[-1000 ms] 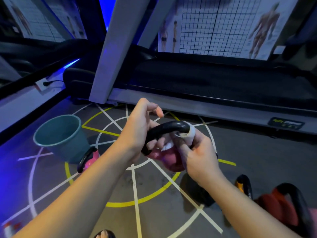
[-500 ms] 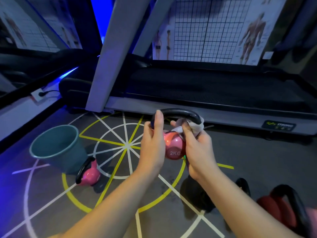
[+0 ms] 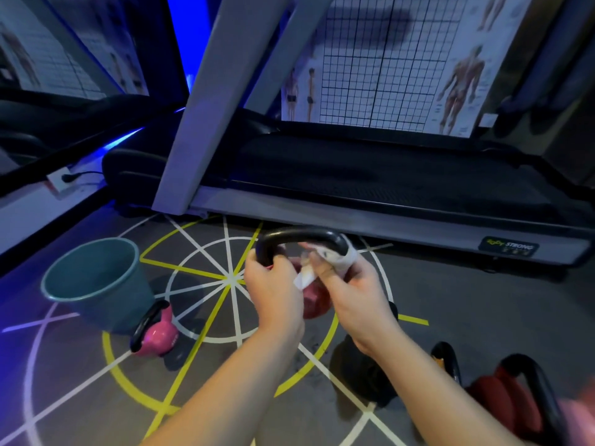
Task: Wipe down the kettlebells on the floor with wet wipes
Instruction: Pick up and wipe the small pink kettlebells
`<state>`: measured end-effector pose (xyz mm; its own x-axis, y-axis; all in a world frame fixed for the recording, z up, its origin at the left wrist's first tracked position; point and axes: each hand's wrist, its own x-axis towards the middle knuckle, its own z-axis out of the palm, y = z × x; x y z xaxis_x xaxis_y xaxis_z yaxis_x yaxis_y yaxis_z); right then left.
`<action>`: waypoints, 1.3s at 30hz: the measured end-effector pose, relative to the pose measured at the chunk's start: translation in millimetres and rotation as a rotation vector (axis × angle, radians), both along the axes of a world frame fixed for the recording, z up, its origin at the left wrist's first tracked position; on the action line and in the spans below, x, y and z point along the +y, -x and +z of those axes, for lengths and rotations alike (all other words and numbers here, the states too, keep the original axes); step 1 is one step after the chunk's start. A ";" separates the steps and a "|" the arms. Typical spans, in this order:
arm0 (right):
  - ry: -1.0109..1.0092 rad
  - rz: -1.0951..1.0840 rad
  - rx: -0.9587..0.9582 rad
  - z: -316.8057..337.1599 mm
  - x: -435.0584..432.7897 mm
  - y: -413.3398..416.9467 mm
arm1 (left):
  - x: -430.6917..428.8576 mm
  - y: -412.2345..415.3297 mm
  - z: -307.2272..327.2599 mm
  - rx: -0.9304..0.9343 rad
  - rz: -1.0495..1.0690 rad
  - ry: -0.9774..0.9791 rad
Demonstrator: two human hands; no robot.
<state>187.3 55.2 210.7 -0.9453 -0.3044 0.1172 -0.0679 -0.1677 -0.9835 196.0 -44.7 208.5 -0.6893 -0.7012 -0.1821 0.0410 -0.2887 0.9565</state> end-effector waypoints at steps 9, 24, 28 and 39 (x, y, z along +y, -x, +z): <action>-0.111 0.142 0.150 2.3 14.1 9.5 | -15.4 -5.4 20.0 0.227 0.008 0.274; -0.092 -0.245 0.295 1.6 -6.1 -1.6 | -29.1 -4.3 22.6 0.305 -0.038 0.364; 0.053 -0.214 0.326 -3.4 -20.2 -11.7 | -40.9 -4.4 24.8 0.410 -0.126 0.251; -0.055 0.170 0.235 5.0 -20.4 0.5 | -68.6 5.2 14.9 0.435 -0.126 0.281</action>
